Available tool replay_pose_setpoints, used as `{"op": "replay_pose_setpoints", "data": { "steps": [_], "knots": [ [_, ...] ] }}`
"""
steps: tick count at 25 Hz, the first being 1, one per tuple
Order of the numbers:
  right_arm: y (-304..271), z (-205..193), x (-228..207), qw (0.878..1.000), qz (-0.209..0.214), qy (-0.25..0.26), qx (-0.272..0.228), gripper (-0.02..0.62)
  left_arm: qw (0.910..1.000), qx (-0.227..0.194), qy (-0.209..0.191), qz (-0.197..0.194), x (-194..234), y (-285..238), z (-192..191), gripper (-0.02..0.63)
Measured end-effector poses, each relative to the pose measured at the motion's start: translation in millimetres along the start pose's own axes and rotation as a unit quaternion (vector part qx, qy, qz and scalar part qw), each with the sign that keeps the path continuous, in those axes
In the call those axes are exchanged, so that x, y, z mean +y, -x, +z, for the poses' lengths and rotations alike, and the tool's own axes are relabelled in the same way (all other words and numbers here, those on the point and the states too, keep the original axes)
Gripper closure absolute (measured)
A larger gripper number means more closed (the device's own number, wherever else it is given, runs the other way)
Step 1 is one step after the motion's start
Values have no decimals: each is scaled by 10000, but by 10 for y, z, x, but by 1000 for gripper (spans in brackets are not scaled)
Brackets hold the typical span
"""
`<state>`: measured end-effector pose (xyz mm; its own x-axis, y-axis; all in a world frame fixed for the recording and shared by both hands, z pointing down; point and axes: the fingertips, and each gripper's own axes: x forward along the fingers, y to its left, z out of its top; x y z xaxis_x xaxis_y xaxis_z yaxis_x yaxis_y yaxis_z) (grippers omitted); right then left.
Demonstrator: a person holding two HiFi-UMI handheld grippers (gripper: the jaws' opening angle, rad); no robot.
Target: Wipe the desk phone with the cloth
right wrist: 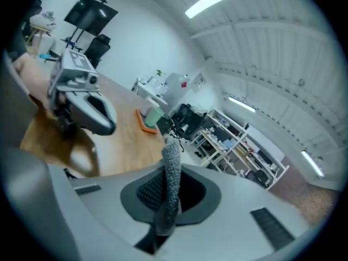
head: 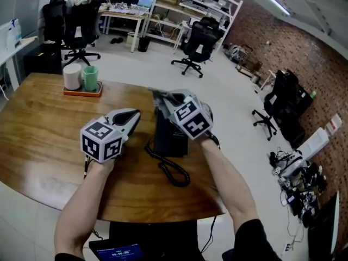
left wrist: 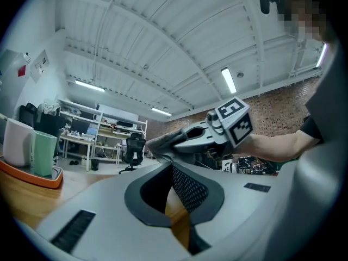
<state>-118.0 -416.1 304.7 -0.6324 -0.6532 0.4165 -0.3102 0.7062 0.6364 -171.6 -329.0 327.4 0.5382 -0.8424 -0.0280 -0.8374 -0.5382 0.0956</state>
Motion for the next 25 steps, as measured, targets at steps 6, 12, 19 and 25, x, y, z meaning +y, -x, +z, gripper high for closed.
{"op": "replay_pose_setpoints", "data": {
  "steps": [6,12,19,25],
  "knots": [
    [-57,-163,99,9987,304,188,361,569,10000,-3,-3,-15,-48,-29,67,611],
    [578,-225,1158,9797,1735,1001,113,569,9999,70,-80,-54,-81,-25,36,611],
    [814,-258,1125,9755,1917,1072,112,569,9996,-1,-121,-246,-120,-39,29,612],
    [153,-197,-167,9999,-76,-143,37,569,9993,-134,-57,-342,-128,-12,17,611]
  ]
}}
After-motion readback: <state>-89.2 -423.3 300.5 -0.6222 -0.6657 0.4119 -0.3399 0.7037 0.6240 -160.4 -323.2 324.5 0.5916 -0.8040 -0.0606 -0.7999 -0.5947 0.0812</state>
